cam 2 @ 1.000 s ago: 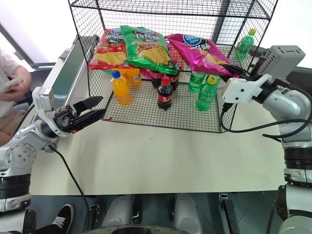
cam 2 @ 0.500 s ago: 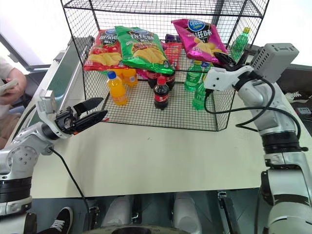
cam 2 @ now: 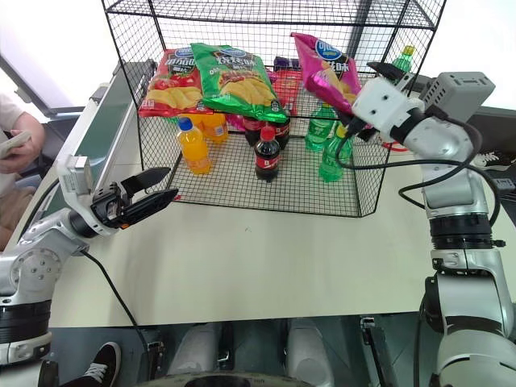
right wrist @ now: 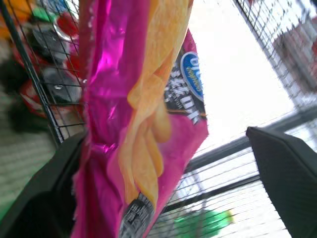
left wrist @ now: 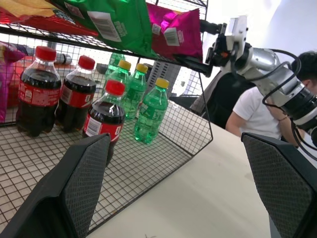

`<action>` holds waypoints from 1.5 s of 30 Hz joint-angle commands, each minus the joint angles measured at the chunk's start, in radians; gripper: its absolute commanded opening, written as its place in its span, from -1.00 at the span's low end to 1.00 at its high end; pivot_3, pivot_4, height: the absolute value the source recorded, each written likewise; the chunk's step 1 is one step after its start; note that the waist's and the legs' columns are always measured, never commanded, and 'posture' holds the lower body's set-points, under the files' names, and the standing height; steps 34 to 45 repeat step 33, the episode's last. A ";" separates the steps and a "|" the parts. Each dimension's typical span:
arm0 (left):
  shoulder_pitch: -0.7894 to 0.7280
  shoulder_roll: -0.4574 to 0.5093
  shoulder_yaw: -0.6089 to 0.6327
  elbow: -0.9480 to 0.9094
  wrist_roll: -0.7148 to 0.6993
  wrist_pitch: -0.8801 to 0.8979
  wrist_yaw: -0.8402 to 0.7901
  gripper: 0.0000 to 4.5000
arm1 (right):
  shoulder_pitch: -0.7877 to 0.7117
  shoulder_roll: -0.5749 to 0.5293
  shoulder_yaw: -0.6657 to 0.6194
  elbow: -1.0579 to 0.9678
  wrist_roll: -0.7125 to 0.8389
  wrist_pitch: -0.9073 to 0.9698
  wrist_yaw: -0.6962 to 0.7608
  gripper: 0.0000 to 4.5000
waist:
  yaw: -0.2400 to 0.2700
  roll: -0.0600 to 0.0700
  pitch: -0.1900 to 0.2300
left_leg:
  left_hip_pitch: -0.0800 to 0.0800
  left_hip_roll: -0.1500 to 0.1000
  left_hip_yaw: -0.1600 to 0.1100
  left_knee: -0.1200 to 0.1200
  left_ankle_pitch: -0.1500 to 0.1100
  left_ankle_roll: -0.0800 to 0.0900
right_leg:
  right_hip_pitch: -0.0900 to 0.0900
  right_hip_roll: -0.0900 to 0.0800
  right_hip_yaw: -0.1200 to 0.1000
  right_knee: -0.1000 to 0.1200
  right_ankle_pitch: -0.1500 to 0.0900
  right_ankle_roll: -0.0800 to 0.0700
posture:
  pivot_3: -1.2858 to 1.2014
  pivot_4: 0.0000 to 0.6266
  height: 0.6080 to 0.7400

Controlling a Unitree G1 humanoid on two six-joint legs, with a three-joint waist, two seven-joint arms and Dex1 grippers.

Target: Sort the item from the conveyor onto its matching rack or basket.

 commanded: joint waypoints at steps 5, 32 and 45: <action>-0.011 -0.003 0.006 -0.005 0.012 -0.024 -0.022 1.00 | 0.007 -0.017 -0.067 -0.154 0.232 0.152 0.174 0.98 | 0.001 0.000 0.000 | 0.000 0.000 0.000 0.000 0.000 0.001 | 0.000 0.000 0.000 0.000 0.000 0.000 | 0.03 -0.52 1.00; 0.284 0.194 0.212 -0.173 0.172 -0.013 0.124 1.00 | 0.677 -0.097 -0.270 -0.683 0.917 0.695 0.415 0.98 | 0.024 -0.001 -0.001 | 0.002 0.000 -0.001 0.000 -0.003 0.004 | 0.002 0.000 0.000 -0.002 -0.001 -0.001 | 0.03 -0.52 1.00; 0.292 0.203 0.212 -0.166 0.169 0.008 0.125 1.00 | 0.673 -0.096 -0.263 -0.673 0.897 0.674 0.420 0.98 | 0.024 -0.001 -0.001 | 0.002 0.000 -0.001 0.000 -0.003 0.004 | 0.002 0.000 0.000 -0.002 0.000 -0.001 | 0.03 -0.52 1.00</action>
